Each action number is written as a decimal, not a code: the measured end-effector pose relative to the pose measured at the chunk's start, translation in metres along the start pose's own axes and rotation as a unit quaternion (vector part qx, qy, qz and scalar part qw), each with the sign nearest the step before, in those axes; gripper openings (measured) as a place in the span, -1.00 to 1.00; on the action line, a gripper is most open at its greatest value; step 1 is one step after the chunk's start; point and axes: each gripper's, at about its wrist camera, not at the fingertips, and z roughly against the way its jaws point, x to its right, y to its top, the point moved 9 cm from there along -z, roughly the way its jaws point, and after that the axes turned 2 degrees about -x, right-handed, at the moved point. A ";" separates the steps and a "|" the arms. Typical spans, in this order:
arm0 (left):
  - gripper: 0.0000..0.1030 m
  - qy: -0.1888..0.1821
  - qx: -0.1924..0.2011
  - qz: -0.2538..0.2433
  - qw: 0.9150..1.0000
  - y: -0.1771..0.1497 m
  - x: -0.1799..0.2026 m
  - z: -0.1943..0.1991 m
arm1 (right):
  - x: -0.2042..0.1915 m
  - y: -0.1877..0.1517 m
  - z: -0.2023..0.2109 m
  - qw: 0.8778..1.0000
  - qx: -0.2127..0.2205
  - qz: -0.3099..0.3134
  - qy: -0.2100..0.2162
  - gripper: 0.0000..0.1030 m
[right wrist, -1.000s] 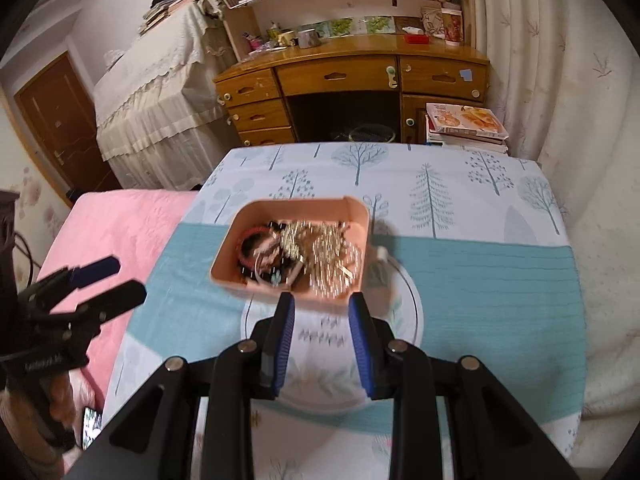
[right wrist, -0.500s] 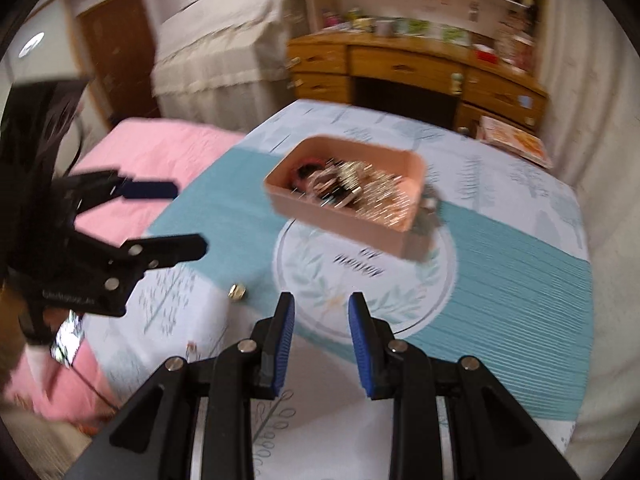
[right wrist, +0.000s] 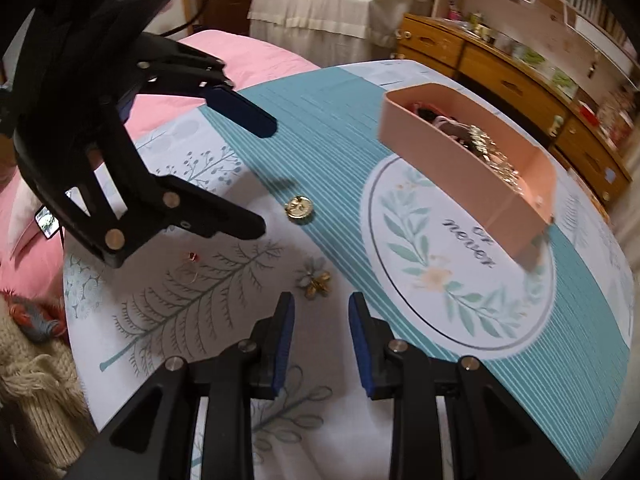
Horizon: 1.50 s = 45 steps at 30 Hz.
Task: Organize jewelry
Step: 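Withdraw both tools from the tray toward the gold coin and flower earring, then grasp the gold coin pendant with left tool while right tool grasps the flower earring, then carry the coin pendant and flower earring into the pink tray, open both tools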
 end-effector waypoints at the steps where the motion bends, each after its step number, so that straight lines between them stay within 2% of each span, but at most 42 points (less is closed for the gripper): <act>1: 0.47 -0.002 0.000 -0.001 1.000 -0.001 0.000 -0.001 | 0.000 0.001 -0.003 1.000 -0.002 0.002 -0.003 -0.45; 9: 0.28 -0.005 -0.016 -0.016 1.000 -0.001 -0.007 -0.015 | 0.005 0.013 -0.011 1.000 0.027 -0.009 0.011 -0.47; 11: 0.24 -0.005 -0.020 -0.019 1.000 -0.001 -0.009 -0.018 | 0.006 0.014 -0.011 0.999 0.033 -0.015 0.009 -0.61; 13: 0.20 -0.004 -0.023 -0.023 0.999 -0.001 -0.010 -0.021 | 0.010 0.012 -0.010 0.999 0.036 -0.028 0.005 -0.61; 18: -0.03 -0.008 -0.028 -0.040 0.999 0.000 -0.007 -0.028 | 0.019 0.006 -0.006 0.997 0.042 -0.057 0.004 -0.61; 20: -0.19 -0.013 -0.027 -0.043 0.999 0.002 -0.005 -0.029 | 0.020 0.003 -0.005 0.997 0.044 -0.063 0.004 -0.61; 24: -0.34 -0.021 -0.028 -0.054 0.998 0.007 0.001 -0.030 | 0.021 0.000 -0.003 0.997 0.047 -0.068 0.006 -0.61; 26: -0.56 -0.027 -0.030 -0.060 0.997 0.007 0.004 -0.030 | 0.021 -0.001 -0.002 0.996 0.048 -0.071 0.008 -0.61; 28: -0.66 -0.024 -0.031 -0.067 0.997 0.008 0.007 -0.031 | 0.022 -0.001 -0.002 0.996 0.049 -0.076 0.011 -0.61; 31: -0.66 -0.010 -0.029 -0.075 0.997 0.008 0.010 -0.030 | 0.024 0.001 -0.003 0.995 0.048 -0.081 0.011 -0.61; 37: -0.67 0.000 -0.020 -0.056 0.998 0.014 0.008 -0.016 | 0.028 0.006 0.006 0.994 0.050 -0.094 0.012 -0.61; 45: -0.67 0.035 0.009 -0.005 0.999 0.048 -0.012 0.034 | 0.054 0.041 0.063 0.987 0.086 -0.135 -0.003 -0.61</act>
